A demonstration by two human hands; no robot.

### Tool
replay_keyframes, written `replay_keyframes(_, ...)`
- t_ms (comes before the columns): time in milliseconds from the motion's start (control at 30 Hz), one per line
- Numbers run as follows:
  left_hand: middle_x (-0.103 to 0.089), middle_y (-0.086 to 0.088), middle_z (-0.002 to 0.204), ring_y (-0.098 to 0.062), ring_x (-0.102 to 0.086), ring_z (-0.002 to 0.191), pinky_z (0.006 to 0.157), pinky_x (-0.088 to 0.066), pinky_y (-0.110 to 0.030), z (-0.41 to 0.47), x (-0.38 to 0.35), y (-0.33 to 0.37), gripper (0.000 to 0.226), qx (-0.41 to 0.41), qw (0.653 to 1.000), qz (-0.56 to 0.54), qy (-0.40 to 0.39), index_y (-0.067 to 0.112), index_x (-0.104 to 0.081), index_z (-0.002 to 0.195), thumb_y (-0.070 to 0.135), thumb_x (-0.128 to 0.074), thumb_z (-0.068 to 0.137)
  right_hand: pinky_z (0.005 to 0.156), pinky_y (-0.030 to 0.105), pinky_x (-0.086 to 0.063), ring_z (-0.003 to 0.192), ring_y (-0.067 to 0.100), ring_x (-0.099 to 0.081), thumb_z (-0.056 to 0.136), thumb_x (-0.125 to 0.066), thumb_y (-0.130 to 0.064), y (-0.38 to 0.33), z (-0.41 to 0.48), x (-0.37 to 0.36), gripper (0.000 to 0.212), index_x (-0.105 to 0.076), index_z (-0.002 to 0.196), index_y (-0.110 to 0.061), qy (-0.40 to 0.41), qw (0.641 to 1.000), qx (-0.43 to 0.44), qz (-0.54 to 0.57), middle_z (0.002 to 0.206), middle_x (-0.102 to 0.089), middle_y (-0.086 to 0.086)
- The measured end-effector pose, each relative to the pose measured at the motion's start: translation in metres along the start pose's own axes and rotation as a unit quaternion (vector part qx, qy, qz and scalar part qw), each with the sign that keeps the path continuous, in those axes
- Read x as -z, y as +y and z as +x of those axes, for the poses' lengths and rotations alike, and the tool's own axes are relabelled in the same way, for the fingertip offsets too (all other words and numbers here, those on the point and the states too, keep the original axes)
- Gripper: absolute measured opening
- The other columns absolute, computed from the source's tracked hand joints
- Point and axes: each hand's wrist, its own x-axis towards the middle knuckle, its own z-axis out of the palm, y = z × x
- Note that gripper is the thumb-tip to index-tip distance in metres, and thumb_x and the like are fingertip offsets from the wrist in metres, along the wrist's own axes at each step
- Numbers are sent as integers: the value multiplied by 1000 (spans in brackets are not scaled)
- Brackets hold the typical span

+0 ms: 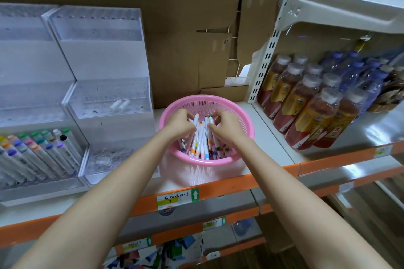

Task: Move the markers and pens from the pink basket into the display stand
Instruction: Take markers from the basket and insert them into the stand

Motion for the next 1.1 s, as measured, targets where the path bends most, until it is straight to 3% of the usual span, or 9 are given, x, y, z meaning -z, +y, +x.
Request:
replay_keyframes(133, -58, -4, 95, -24, -63, 89, 64, -55, -33, 1, 1, -4, 44, -36, 996, -70, 49, 10, -52, 125, -4, -61, 84, 84, 34, -48, 94, 18, -57, 93, -58, -17, -1, -3, 2, 42, -50, 134, -14, 15, 999, 28, 38, 109, -63, 6)
replay_keyframes(267, -59, 8, 111, -10, -61, 83, 72, -51, -24, -9, 5, -3, 54, -133, 981, -79, 120, 21, -55, 131, -2, -63, 83, 80, 29, -45, 91, 12, -55, 96, -55, -17, -6, -6, 3, 36, -53, 132, -17, 35, 996, 60, 60, 117, -64, 4)
replay_keyframes(367, -58, 13, 108, -7, -62, 83, 73, -57, -32, -17, 7, -4, 53, -154, 974, -109, 127, 26, -56, 126, 0, -64, 81, 77, 28, -44, 88, 13, -55, 97, -54, -17, -13, -12, 5, 34, -52, 131, -16, 52, 993, 72, 81, 110, -64, 3)
replay_keyframes(433, -58, 8, 108, -11, -63, 83, 72, -59, -35, -23, 9, -3, 53, -162, 970, -127, 129, 25, -54, 126, 0, -64, 80, 77, 31, -47, 87, 14, -56, 97, -54, -16, -18, -15, 7, 32, -52, 129, -15, 79, 987, 93, 107, 103, -62, -1)
replay_keyframes(567, -58, -3, 117, -4, -58, 84, 61, -55, -19, -36, 16, 4, 55, -190, 949, -202, 152, 22, -56, 127, -6, -61, 80, 70, 24, -43, 82, 11, -54, 95, -54, -12, -33, -22, 9, 30, -51, 125, -14, 142, 971, 141, 133, 109, -61, -2)
replay_keyframes(667, -57, 4, 104, -9, -57, 88, 70, -58, -29, -47, 25, 6, 54, -207, 936, -221, 178, 25, -57, 125, -5, -62, 80, 66, 22, -42, 78, 9, -51, 93, -55, -8, -49, -28, 11, 31, -53, 124, -11, 175, 958, 177, 144, 103, -58, -7)
replay_keyframes(767, -57, 5, 92, -10, -58, 77, 72, -58, -31, -60, 38, 3, 50, -215, 934, -213, 188, 27, -58, 120, -1, -66, 80, 64, 23, -44, 74, 10, -52, 92, -57, -8, -69, -33, 9, 31, -54, 123, -13, 178, 952, 199, 150, 95, -55, -12)
replay_keyframes(967, -61, 3, 87, -10, -64, 77, 76, -54, -24, -98, 71, -5, 50, -263, 924, -187, 206, 29, -56, 115, -4, -65, 79, 68, 19, -43, 76, 11, -54, 89, -54, -2, -115, -43, -10, 33, -55, 122, -11, 170, 942, 237, 165, 87, -56, -4)
replay_keyframes(1100, -60, 1, 92, -18, -68, 77, 77, -57, -39, -124, 101, -25, 48, -262, 917, -185, 237, 32, -55, 116, 0, -65, 81, 64, 22, -39, 69, 10, -48, 89, -56, -3, -146, -54, -28, 33, -54, 122, -10, 185, 937, 249, 161, 80, -49, -10)
